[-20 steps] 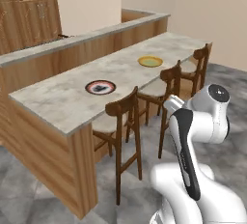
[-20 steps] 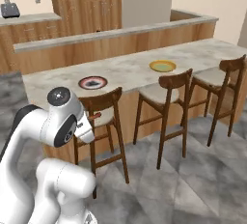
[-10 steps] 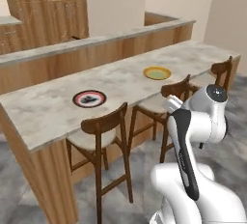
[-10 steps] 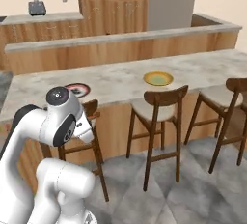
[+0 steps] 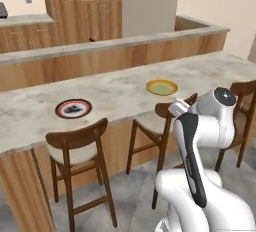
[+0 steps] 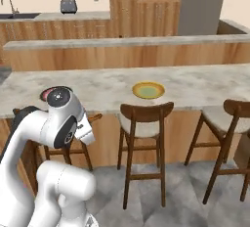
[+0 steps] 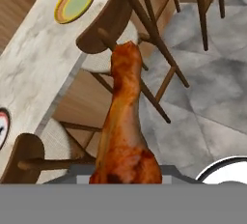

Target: Take the chicken drumsticks from the pan and place one on each plate on the dining counter.

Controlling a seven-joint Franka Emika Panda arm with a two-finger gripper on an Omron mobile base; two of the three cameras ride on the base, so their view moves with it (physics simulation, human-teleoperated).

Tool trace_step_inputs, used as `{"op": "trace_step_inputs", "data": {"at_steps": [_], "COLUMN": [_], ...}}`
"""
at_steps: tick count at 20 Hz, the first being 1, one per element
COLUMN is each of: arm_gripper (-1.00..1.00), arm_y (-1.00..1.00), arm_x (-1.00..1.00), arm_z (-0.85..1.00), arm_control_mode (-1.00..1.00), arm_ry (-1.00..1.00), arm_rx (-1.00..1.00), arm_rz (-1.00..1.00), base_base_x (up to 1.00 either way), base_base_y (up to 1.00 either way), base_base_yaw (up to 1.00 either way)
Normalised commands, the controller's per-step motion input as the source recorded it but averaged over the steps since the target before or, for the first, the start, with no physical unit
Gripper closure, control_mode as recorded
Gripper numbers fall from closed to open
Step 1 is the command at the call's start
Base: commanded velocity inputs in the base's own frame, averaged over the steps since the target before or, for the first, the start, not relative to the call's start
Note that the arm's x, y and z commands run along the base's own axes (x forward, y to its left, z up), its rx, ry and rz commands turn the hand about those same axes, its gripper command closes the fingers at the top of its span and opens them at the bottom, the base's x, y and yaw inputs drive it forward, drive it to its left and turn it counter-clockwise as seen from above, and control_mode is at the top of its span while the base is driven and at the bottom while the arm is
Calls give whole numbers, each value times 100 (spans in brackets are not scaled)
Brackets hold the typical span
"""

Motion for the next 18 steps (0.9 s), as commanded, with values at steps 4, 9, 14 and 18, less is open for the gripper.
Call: {"op": "trace_step_inputs", "data": {"at_steps": [4, 9, 14, 18], "arm_gripper": [100, 100, 100, 100], "arm_y": [0, 0, 0, -21], "arm_x": [0, 0, 0, 19], "arm_z": [0, 0, 0, 0], "arm_control_mode": [100, 100, 100, -100], "arm_ry": [0, 0, 0, -4], "arm_rx": [0, 0, 0, 0], "arm_rz": [0, 0, 0, 15], "base_base_x": [71, 78, 77, 35], "base_base_y": [-82, -64, -40, -19], "base_base_yaw": [39, 40, 39, 18]}}
